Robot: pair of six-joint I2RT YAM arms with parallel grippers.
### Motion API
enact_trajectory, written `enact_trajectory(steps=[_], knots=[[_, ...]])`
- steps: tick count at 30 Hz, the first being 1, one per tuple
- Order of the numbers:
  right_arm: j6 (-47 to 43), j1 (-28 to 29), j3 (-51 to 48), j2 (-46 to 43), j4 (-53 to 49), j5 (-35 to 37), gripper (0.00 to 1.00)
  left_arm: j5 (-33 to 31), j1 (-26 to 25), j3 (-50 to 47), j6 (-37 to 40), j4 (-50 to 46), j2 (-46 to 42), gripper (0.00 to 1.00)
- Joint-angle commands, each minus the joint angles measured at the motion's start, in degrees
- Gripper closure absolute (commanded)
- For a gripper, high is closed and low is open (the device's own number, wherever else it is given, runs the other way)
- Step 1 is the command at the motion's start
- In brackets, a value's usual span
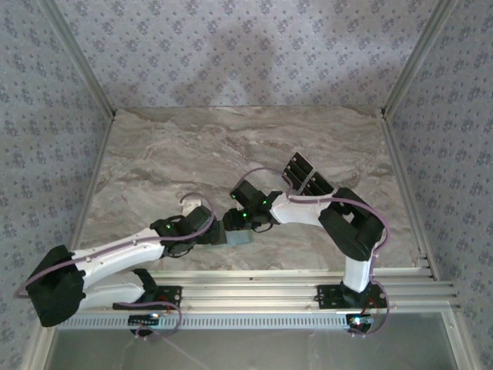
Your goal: Put the credit cards into the card holder
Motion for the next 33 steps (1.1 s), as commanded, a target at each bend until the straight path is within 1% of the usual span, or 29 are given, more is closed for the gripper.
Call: enact_trajectory(steps=[1,8,12,19,28,33], knots=[[1.34,0.25,-1.16,1.97,-1.11,-0.54,0.53,1.34,-2.72,-1.79,-2.13,2.46,-1.22,0.0],[1.74,0.33,-1.18,2.24,-0.87,-0.45,0.5,-1.35,-10.16,-3.78,-3.34,8.92,-0.12,0.0],[1.65,0.33,-1.19,2.26,-0.9,-0.45,0.5,-3.05,-12.6,-4.42,-4.13,11.74,0.13,0.0],[1.82,0.28,-1.43,2.48,-0.31,-0.69,0.49,-4.79,-13.34,-3.16,-3.48,14.17,4.01,0.0],[2.08,0.28,-1.6,2.43,0.12,-0.92,0.49,-8.03,-13.34,-1.11,-3.68,14.68,9.22,0.0],[2.0,0.04,-1.49,1.76,0.12,-1.16,0.49,-8.44,-13.33,-1.23,-4.58,14.04,11.37,0.0]])
